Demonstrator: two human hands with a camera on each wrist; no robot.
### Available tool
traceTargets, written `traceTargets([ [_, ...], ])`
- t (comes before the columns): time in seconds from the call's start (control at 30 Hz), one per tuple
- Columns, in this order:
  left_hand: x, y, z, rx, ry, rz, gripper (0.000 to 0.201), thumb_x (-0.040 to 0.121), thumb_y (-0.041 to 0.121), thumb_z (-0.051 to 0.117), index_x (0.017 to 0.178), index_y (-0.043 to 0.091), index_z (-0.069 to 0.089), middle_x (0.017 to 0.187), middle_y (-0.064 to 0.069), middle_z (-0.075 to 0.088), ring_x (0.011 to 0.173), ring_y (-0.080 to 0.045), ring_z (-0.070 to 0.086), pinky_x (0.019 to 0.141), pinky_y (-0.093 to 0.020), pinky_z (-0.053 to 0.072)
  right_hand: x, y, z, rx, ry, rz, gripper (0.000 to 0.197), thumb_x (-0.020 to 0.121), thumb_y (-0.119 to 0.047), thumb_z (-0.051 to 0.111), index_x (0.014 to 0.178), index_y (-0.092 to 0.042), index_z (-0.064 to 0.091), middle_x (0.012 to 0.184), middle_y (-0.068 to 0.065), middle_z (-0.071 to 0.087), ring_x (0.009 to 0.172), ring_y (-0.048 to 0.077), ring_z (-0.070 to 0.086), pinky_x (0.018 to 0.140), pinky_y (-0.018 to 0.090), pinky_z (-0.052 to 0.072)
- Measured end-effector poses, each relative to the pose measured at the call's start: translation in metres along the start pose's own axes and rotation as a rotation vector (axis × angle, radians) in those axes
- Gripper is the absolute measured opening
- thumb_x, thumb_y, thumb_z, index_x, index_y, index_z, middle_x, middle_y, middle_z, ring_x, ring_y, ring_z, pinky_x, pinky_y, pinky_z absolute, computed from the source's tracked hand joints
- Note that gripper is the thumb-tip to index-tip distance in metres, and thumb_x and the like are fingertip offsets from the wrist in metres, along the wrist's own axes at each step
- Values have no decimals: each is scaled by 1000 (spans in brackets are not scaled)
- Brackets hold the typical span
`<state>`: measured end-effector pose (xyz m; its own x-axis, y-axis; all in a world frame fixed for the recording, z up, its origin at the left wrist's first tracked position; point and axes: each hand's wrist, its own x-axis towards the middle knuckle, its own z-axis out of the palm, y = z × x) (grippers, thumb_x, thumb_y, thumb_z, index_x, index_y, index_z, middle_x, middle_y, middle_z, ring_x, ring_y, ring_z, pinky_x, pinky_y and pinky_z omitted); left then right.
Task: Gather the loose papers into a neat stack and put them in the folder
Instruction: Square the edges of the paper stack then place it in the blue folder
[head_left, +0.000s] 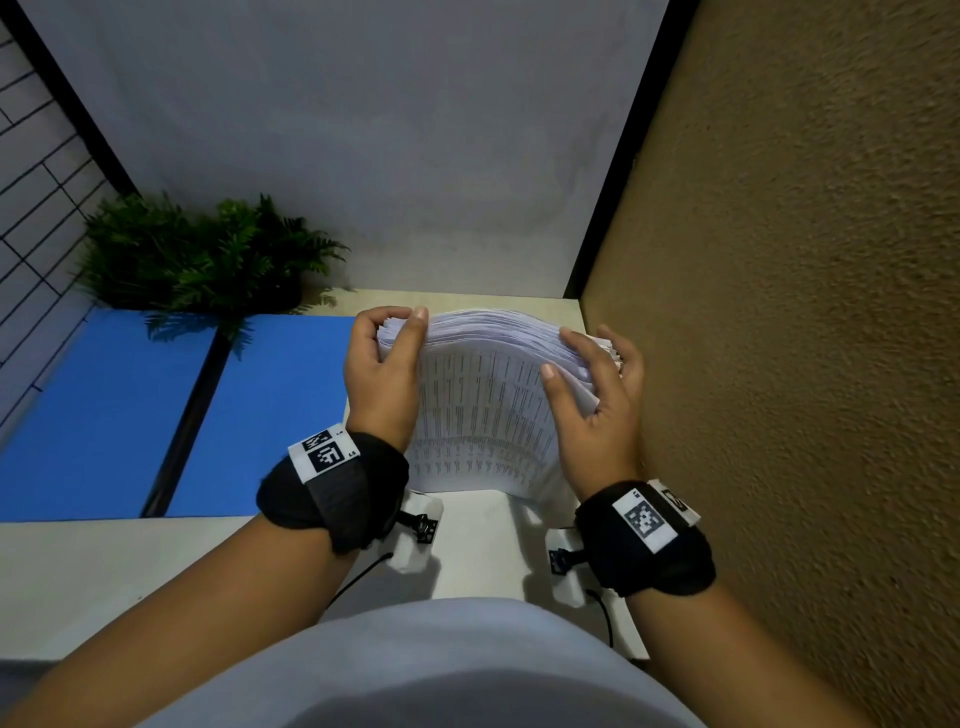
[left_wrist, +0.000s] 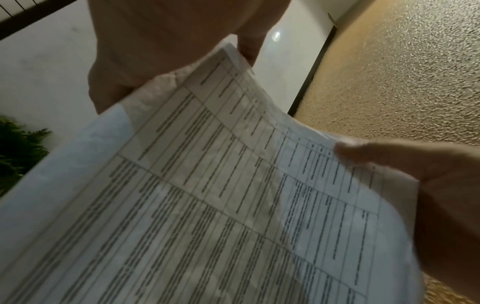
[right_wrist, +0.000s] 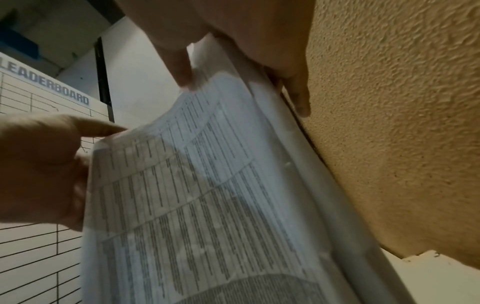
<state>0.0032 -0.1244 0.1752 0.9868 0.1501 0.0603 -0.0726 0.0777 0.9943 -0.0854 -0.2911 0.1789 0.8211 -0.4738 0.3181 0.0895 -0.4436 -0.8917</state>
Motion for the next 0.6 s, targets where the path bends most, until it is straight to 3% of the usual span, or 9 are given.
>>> traceTargets([
  [0.07, 3, -3, -1, 4, 11, -1, 11, 96, 26, 58, 104, 20, 61, 97, 13, 59, 88, -1, 54, 73, -15, 42, 0, 3, 0, -16, 50, -17, 35, 87, -26, 67, 121, -35, 60, 137, -19, 27, 118, -20, 33, 90, 4, 39],
  [0.17, 3, -8, 0, 29, -17, 1, 22, 102, 27, 46, 119, 19, 58, 102, 17, 54, 91, 4, 51, 67, 0, 39, 1, 5, 1, -49, 125, -87, 33, 86, -19, 68, 116, -32, 62, 138, -17, 27, 122, -22, 29, 90, -3, 36],
  [0.3, -3, -9, 1, 1, -33, -9, 25, 102, 37, 45, 123, 25, 53, 108, 17, 54, 95, 7, 55, 70, 0, 41, 1, 3, 3, -5, 147, -76, 14, 90, -16, 64, 101, -25, 65, 137, -12, 33, 123, -4, 41, 95, 11, 40],
  [0.37, -4, -9, 0, -6, -38, -8, 28, 101, 40, 48, 123, 24, 53, 110, 14, 57, 95, 8, 57, 74, -4, 44, 2, 0, 4, 15, 179, -84, 11, 92, -12, 61, 96, -21, 65, 135, -8, 37, 119, -9, 43, 94, 8, 40],
  [0.43, -4, -10, -1, 7, -41, 4, 31, 100, 41, 51, 125, 23, 53, 114, 9, 58, 97, 6, 58, 77, -6, 45, 5, -2, 4, 26, 209, -102, 12, 92, -9, 60, 93, -19, 65, 134, -5, 41, 118, -3, 47, 93, 6, 39],
  [0.5, -3, -10, -1, 27, -38, 20, 35, 99, 39, 53, 128, 20, 52, 117, 8, 57, 97, 8, 56, 76, -3, 43, 7, -2, 6, 60, 242, -85, 13, 94, -10, 56, 93, -22, 61, 132, -5, 44, 117, 4, 50, 94, 17, 44],
  [0.6, -4, -9, 0, 43, -44, 37, 37, 98, 38, 54, 130, 17, 51, 113, 11, 57, 90, 16, 56, 72, 0, 42, 6, 1, 7, 150, 356, -20, 19, 97, -17, 45, 94, -35, 50, 129, -7, 50, 113, 0, 52, 94, 31, 48],
])
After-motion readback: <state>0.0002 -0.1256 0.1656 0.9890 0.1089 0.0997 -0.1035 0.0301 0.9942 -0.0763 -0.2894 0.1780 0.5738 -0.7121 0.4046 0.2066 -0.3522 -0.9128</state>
